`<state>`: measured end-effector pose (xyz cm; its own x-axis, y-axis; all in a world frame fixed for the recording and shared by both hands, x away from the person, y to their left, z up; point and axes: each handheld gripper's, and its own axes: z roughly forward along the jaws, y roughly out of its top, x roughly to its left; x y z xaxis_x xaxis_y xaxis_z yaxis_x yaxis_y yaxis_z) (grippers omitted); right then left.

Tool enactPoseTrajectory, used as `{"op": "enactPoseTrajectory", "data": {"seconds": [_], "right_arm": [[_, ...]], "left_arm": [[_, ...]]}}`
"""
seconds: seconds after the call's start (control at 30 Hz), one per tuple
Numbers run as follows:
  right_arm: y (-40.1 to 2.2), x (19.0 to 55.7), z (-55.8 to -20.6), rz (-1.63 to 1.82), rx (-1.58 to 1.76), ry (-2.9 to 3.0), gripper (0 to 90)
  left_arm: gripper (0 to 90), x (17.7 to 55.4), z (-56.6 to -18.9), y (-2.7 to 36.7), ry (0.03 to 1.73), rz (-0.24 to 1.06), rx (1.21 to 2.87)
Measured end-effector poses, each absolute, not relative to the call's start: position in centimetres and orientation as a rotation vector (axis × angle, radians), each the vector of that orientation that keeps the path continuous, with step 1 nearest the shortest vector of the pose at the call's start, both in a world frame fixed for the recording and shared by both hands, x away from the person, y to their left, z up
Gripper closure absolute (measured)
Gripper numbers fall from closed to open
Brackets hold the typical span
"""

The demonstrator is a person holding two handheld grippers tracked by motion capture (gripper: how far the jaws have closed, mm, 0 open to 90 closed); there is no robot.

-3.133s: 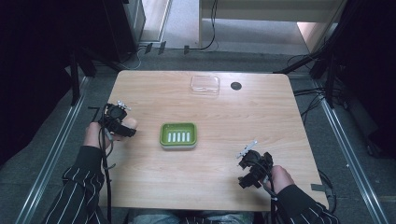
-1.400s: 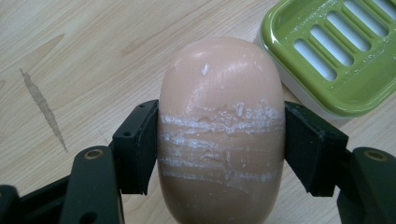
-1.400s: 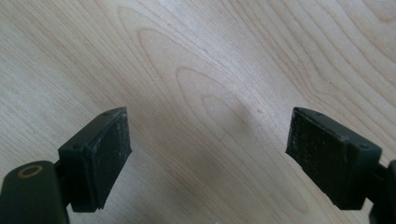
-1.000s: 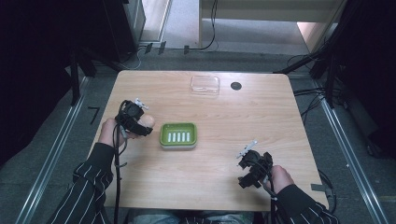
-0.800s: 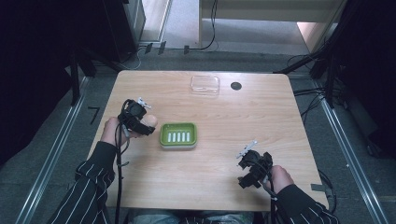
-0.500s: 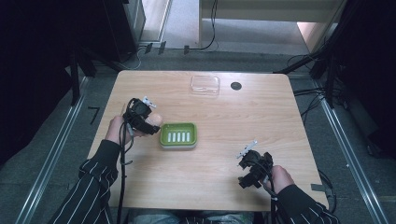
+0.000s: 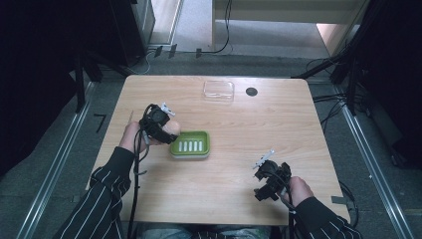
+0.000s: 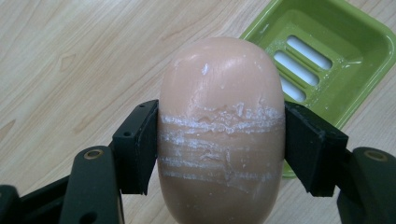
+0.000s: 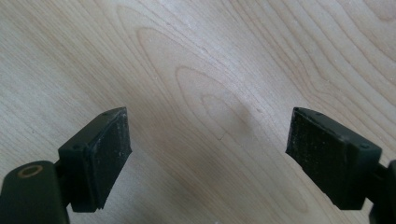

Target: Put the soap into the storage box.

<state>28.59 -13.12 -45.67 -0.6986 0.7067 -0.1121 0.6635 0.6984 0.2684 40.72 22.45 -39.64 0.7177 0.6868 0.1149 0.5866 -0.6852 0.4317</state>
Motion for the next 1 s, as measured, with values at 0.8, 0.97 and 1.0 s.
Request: {"op": "enactPoseTrajectory", "data": {"seconds": [0.8,0.97,1.0], "right_arm": [[-13.4,28.4,-45.7,0.304,1.120,2.697,14.3],[-13.5,28.3,-45.7,0.304,1.120,2.694,14.3],[-13.5,28.3,-45.7,0.302,1.123,2.694,14.3]], "left_arm": [[33.5,41.1,-39.8,20.2,0.818,0.374,2.578],[33.5,41.2,-40.0,19.8,0.788,0.362,2.584],[33.5,41.2,-40.1,19.6,0.771,0.354,2.589]]}}
